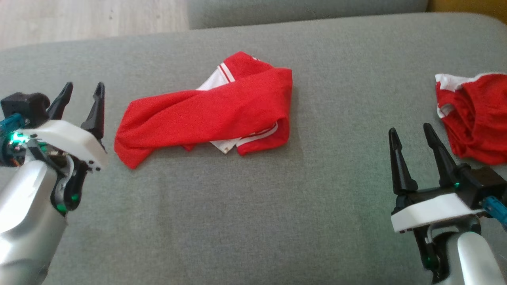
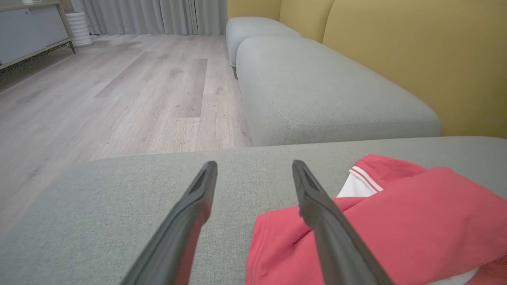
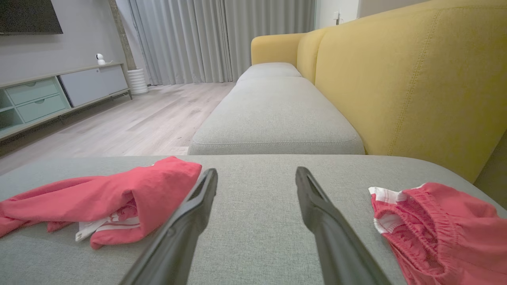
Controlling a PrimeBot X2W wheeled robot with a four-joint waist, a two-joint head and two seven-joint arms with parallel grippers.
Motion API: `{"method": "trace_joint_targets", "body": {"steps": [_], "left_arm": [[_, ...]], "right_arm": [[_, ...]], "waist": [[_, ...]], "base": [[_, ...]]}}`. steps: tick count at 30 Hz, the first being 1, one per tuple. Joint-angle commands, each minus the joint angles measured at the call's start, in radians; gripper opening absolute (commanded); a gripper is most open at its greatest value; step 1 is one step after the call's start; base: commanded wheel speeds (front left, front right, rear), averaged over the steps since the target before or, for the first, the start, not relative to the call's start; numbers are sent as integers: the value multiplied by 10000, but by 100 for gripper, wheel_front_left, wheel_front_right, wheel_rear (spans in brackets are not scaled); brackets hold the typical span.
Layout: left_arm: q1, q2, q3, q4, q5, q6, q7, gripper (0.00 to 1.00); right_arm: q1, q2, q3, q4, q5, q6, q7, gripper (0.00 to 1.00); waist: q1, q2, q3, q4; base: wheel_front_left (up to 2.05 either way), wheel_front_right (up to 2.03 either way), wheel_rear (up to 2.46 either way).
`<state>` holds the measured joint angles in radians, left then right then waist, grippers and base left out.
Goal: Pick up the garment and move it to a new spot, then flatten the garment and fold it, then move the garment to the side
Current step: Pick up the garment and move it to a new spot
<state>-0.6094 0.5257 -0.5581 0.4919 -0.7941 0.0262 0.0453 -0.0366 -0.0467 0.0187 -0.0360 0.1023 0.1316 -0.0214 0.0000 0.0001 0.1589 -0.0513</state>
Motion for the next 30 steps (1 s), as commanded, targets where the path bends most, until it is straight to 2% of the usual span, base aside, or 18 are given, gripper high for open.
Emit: {"method": "trace_joint_targets", "body": {"steps": [1, 8, 12, 22, 30], "left_arm": [[-268, 450, 504, -498, -52, 1, -193, 100], [483, 115, 439, -1443, -196, 151, -646, 100], [1308, -162, 390, -2103, -270, 408, -1118, 100], [3950, -757, 650, -3495, -498, 1646, -2502, 100], [5708, -948, 742, -4007, -61, 2490, -2948, 100]], "right_arm": [[-290, -35, 144, -310, -94, -9, 6, 100], [-27, -35, -8, -301, -92, -9, 75, 100], [203, -35, -120, -307, -94, -9, 110, 100], [927, -35, -260, -204, -11, -9, 86, 100], [1391, -35, -309, 16, 77, -9, -54, 100]], "waist": [[0, -1, -246, 167], [0, -1, -722, 426], [0, -1, -1001, 540], [0, -1, -1568, 521], [0, -1, -1855, 556]], "base": [[0, 0, 0], [0, 0, 0], [0, 0, 0], [0, 0, 0], [0, 0, 0]]}}
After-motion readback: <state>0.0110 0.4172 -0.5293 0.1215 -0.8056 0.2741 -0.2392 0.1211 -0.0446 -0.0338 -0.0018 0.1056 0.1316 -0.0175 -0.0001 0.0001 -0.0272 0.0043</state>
